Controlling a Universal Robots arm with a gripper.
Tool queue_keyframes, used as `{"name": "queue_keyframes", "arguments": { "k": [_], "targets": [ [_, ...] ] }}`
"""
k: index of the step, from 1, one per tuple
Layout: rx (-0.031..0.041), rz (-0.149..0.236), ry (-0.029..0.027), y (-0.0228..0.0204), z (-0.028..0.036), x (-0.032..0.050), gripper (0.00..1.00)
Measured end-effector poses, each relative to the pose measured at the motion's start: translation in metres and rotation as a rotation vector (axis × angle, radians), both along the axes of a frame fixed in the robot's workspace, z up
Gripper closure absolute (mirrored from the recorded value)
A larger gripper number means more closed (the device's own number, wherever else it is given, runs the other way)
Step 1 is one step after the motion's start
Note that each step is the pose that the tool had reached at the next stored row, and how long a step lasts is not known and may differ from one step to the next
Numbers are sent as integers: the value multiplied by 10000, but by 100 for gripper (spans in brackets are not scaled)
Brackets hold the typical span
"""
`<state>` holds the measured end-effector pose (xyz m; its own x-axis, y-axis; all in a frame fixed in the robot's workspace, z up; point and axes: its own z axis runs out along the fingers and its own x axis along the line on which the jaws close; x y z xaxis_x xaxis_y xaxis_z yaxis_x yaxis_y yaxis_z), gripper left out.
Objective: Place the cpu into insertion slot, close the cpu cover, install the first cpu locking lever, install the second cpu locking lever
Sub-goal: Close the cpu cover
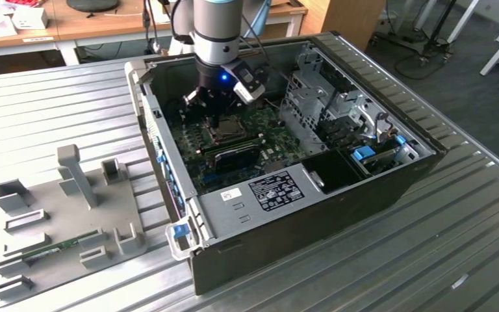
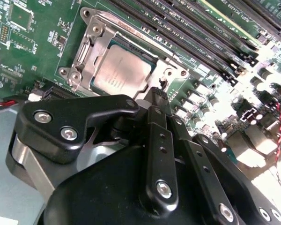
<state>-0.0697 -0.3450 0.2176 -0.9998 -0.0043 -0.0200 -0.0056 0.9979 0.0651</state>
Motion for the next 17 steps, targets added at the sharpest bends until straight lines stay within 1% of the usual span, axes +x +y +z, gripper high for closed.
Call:
{"name": "queue_keyframes", "arguments": {
  "k": [2,8,10,15,17],
  "targets": [
    [-1,0,1,0,18,0,90],
    [-1,2,2,0,19,5,90],
    [-1,1,1,0,19,40,90],
    [0,1,0,0,19,166,90],
    [-1,1,1,0,19,199,90]
  ]
}}
